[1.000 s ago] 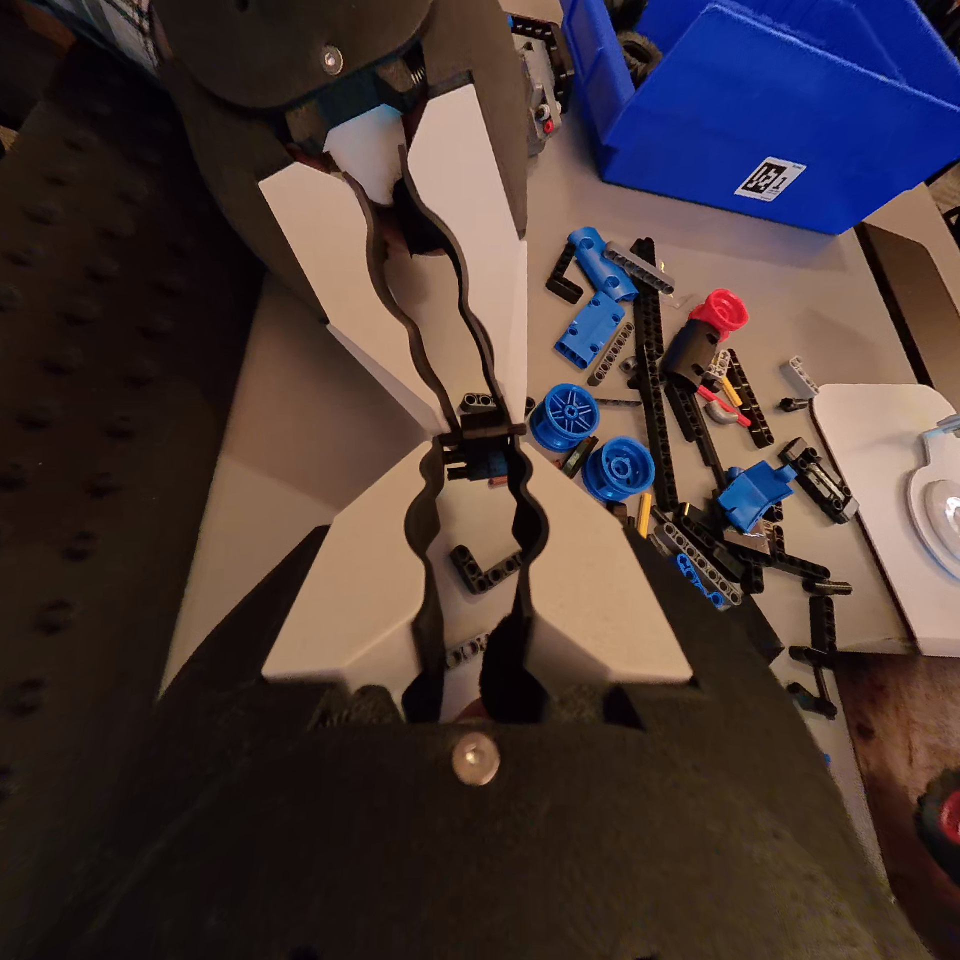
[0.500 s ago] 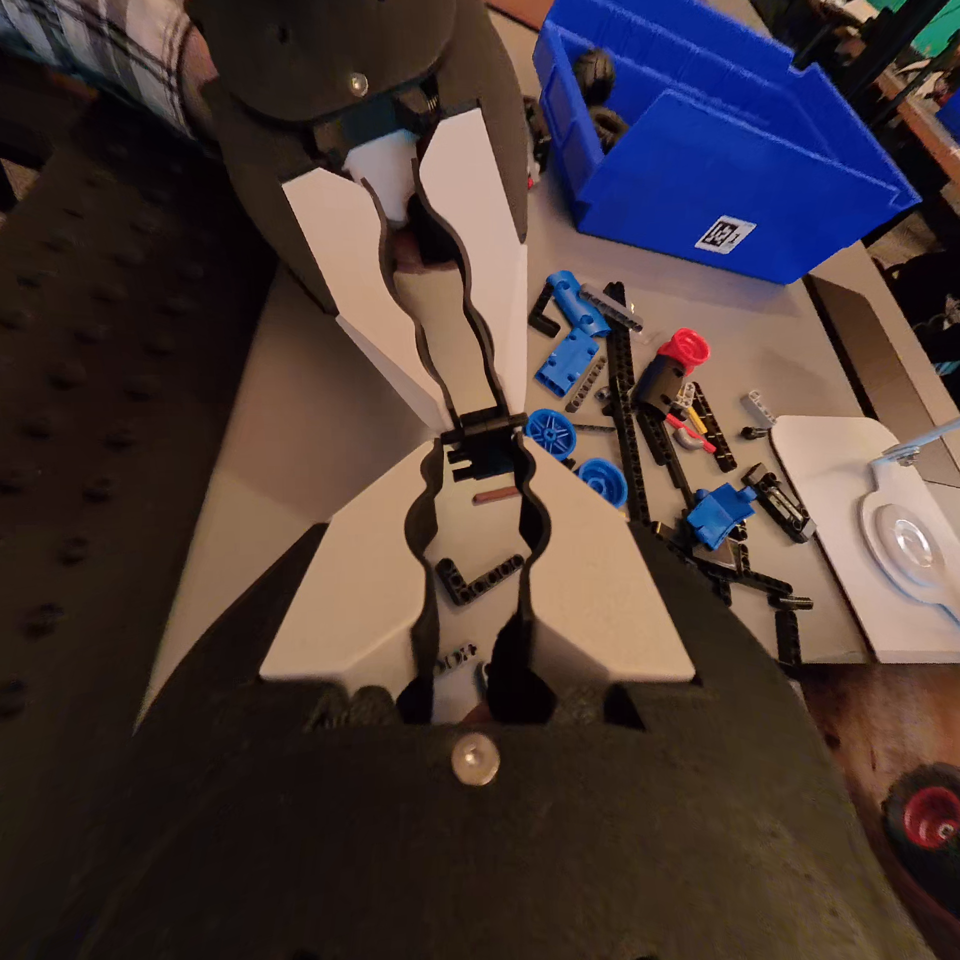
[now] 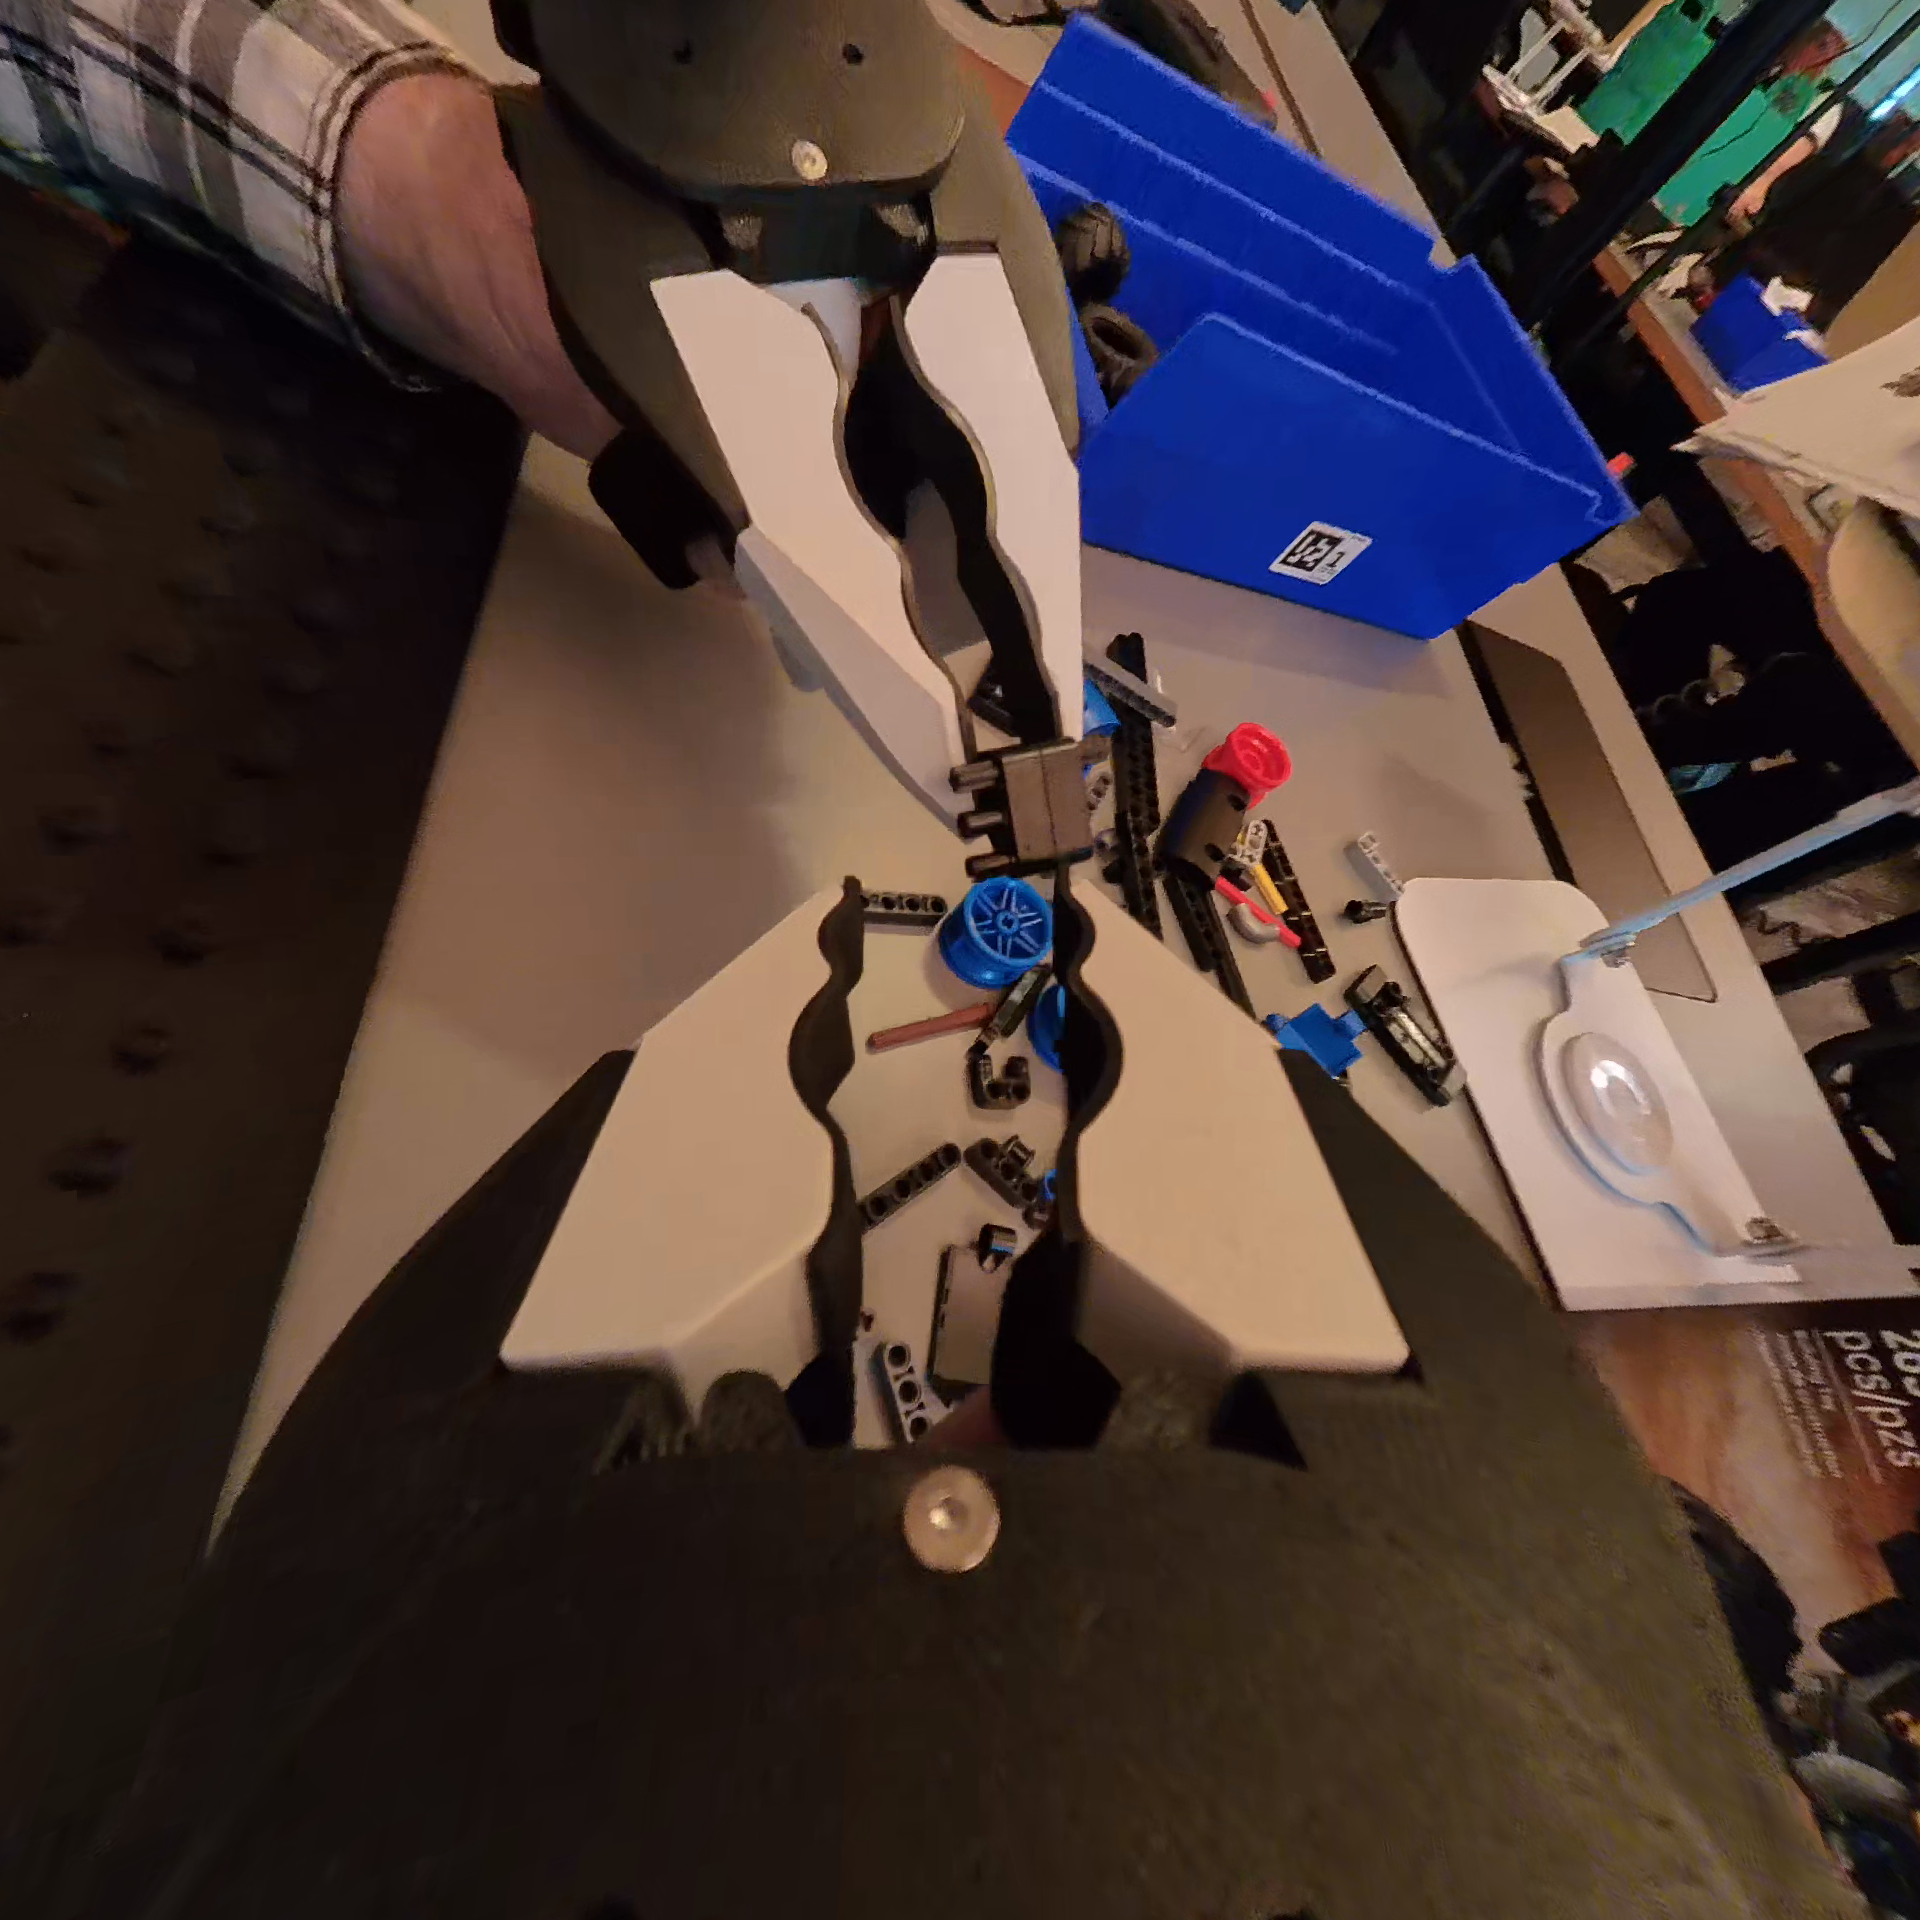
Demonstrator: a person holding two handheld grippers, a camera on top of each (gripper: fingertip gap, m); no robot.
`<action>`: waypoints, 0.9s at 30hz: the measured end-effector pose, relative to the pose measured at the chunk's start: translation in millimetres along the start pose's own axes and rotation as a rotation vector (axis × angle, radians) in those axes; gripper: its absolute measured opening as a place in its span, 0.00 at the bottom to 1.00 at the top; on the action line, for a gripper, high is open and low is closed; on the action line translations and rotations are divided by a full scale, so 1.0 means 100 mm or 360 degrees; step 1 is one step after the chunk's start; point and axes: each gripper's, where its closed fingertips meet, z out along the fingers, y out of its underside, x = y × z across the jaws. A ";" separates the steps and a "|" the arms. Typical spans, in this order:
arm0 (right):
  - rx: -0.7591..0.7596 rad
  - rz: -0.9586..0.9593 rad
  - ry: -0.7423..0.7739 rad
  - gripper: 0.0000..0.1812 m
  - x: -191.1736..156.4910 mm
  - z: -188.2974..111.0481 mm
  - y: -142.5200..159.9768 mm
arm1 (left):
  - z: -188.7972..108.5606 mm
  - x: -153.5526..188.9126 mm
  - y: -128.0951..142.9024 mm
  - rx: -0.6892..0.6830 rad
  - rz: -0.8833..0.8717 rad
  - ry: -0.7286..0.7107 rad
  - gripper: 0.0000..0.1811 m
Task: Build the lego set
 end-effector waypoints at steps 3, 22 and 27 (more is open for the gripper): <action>-0.0031 -0.0039 0.0052 0.20 0.03 0.05 -0.01 | -0.03 -0.03 -0.04 0.0044 -0.0053 0.0007 0.08; -0.0001 -0.0444 0.0596 0.07 0.32 0.03 -0.17 | -0.09 -0.11 -0.25 0.0263 -0.0554 0.0193 0.08; 0.0023 -0.0436 0.0616 0.11 0.32 0.04 -0.20 | -0.10 -0.13 -0.27 0.0290 -0.0608 0.0197 0.07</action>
